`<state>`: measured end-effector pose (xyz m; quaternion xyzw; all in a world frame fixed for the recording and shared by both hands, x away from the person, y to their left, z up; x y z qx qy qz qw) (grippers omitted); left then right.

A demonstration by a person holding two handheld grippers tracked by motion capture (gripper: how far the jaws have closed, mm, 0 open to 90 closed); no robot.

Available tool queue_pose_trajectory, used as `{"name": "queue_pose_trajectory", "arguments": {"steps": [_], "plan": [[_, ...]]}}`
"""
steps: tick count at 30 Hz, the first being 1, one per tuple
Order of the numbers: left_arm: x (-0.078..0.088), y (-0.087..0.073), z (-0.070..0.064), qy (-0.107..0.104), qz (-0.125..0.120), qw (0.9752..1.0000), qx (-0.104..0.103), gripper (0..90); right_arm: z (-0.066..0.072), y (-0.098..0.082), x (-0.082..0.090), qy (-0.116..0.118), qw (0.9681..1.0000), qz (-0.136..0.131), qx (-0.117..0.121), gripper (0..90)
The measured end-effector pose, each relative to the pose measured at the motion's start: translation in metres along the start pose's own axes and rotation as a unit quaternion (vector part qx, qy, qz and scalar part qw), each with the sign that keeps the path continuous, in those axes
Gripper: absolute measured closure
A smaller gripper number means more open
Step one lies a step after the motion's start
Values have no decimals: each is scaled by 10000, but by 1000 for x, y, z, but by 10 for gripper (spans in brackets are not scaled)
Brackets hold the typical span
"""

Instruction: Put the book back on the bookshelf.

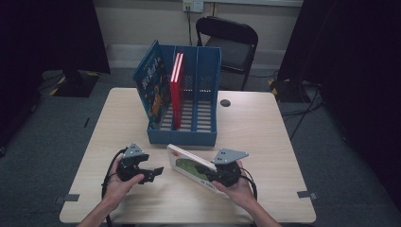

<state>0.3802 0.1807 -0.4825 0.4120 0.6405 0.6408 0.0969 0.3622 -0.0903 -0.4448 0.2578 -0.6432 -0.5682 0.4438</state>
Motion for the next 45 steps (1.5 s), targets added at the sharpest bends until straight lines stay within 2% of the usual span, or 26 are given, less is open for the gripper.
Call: {"name": "queue_pose_trajectory", "arguments": {"steps": [8, 14, 21, 25, 35, 45], "plan": [[0, -2, -1, -53, 86, 9999, -84, 161, -4, 8, 10, -149, 9997, -168, -52, 764], [-1, -3, -2, -42, 173, 9996, -210, 161, -4, 15, 14, -130, 9996, -258, -71, 764], [-1, -4, -1, -30, 199, 9996, -174, 162, -4, 25, 19, -159, 9990, -403, -52, 764], [-1, -4, -1, -34, 150, 9996, -253, 162, -6, 30, 23, -205, 9988, -445, -58, 764], [-2, -5, -1, 11, 184, 9995, -275, 162, -8, 41, 29, -303, 9979, -568, -48, 764], [-2, -7, -1, 38, 165, 9994, -293, 161, -17, 49, 35, -621, 9962, -613, -71, 764]]}}
Point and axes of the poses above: each handheld gripper's, and its own axes: x roughly backward along the jaws, y roughly out of its top, z roughly to its left, the point moved 4 cm from there along -x, roughly forward along the jaws, and after that the axes turned 14 degrees about -z, right-handed, at the moved point
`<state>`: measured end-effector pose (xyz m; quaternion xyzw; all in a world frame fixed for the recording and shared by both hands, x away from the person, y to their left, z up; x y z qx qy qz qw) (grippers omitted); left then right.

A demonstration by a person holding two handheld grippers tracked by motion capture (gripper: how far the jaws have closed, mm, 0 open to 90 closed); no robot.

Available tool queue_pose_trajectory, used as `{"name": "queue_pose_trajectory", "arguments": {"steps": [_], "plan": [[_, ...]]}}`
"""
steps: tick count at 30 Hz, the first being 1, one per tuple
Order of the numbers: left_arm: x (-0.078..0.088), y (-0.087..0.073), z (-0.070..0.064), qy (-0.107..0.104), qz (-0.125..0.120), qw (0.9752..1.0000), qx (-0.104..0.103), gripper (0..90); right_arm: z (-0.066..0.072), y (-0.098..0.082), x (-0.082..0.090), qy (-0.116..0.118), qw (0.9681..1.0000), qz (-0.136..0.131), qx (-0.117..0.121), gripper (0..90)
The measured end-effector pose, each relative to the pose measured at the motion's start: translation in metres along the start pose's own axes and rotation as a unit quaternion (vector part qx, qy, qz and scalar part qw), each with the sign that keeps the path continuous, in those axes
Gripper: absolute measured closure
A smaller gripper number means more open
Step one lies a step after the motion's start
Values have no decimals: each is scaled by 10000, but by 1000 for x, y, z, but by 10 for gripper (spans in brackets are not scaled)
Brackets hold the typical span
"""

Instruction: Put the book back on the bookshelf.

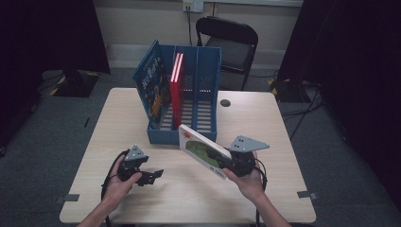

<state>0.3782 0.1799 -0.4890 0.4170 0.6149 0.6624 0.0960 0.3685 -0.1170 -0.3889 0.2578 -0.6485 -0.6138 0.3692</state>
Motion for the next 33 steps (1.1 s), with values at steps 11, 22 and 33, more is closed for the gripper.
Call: {"name": "queue_pose_trajectory", "arguments": {"steps": [11, 22, 33], "plan": [[1, 1, 1, -33, -111, 9999, 26, 161, -15, 9, 6, -370, 9992, -109, -98, 764], [2, 1, 0, -38, -137, 9999, -24, 161, -33, 15, 3, -773, 9967, -176, -197, 764], [2, 1, 0, -5, -102, 9999, -5, 161, -48, 28, -8, -1034, 9942, -197, -222, 764]]}}
Point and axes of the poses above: each handheld gripper's, and its own axes: x roughly backward along the jaws, y roughly out of its top, z roughly to its left, the point moved 4 cm from there along -x, roughly forward along the jaws, and after that the axes turned 14 degrees about -z, right-handed, at the moved point
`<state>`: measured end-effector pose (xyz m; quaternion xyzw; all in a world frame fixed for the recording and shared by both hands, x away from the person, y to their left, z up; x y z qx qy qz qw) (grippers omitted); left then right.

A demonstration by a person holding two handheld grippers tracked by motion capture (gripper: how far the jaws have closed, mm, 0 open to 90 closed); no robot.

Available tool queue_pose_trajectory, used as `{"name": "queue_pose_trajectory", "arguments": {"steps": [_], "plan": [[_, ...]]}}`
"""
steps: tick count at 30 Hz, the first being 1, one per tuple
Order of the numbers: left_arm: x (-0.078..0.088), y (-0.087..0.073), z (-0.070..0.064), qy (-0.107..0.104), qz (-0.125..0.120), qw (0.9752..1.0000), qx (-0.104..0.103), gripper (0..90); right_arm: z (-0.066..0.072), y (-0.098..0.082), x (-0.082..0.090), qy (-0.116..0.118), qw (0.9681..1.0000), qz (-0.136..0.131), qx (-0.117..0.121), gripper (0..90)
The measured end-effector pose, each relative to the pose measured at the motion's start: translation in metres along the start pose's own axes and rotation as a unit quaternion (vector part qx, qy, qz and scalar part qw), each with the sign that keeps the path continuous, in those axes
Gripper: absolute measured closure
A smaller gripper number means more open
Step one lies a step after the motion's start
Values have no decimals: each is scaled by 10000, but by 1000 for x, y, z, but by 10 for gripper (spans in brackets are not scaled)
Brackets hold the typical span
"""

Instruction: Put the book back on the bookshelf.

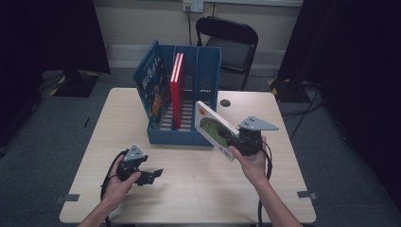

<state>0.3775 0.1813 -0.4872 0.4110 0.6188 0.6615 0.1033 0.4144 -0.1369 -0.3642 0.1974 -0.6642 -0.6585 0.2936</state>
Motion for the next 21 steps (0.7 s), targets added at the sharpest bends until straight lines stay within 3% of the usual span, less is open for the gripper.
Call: {"name": "queue_pose_trajectory", "arguments": {"steps": [21], "plan": [[1, 1, 0, 75, -17, 10000, -31, 161, -12, 20, -41, -507, 9987, 56, 57, 764]]}}
Point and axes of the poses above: each handheld gripper's, and its own axes: x roughly backward along the jaws, y roughly out of its top, z roughly to its left, the point moved 4 cm from there along -x, roughly forward along the jaws, and after that the axes turned 14 degrees about -z, right-handed, at the moved point
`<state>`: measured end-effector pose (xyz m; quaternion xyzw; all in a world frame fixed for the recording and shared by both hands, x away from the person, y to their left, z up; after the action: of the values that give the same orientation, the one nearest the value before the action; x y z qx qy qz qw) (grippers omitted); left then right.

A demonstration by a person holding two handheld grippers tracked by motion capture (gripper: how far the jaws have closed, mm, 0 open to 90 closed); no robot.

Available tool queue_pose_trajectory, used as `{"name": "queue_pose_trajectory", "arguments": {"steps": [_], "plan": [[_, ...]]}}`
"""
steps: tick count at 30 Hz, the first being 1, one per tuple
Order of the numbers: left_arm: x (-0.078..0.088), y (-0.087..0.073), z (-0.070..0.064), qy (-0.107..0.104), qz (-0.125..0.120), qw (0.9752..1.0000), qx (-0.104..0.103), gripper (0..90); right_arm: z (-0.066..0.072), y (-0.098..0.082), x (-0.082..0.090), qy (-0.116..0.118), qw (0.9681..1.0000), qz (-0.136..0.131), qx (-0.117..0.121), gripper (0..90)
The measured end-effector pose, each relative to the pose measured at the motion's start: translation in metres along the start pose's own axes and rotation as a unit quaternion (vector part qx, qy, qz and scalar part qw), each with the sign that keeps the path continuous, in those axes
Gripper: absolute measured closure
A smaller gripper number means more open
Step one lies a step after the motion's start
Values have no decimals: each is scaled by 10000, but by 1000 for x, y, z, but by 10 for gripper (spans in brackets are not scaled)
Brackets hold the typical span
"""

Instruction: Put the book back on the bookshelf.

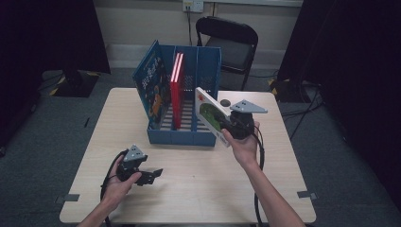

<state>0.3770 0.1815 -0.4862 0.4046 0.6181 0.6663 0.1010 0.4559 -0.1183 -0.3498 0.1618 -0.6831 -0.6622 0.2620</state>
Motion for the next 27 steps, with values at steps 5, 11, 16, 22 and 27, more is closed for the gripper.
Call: {"name": "queue_pose_trajectory", "arguments": {"steps": [5, 11, 16, 22, 27], "plan": [[0, 0, 0, -3, 10, 10000, 0, 161, -2, 0, -13, -212, 9997, 14, -76, 764], [1, 0, 0, 0, 17, 10000, -3, 161, -7, -2, -23, -411, 9989, 33, -221, 763], [1, 0, 0, -6, 14, 10000, -3, 161, -11, -2, -30, -499, 9983, 36, -308, 764], [1, 0, 0, 9, 8, 10000, 1, 161, -13, 0, -41, -661, 9972, 25, -337, 764], [1, 0, -1, -24, 8, 10000, 17, 161, -15, -2, -56, -849, 9958, 101, -330, 764]]}}
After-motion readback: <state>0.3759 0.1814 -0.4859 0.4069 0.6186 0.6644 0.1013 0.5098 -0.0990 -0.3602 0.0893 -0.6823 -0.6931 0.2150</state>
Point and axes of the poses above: each handheld gripper's, and its own axes: x roughly backward along the jaws, y roughly out of its top, z roughly to its left, the point moved 4 cm from there along -x, roughly forward along the jaws, and after that the axes turned 14 degrees about -z, right-handed, at the moved point
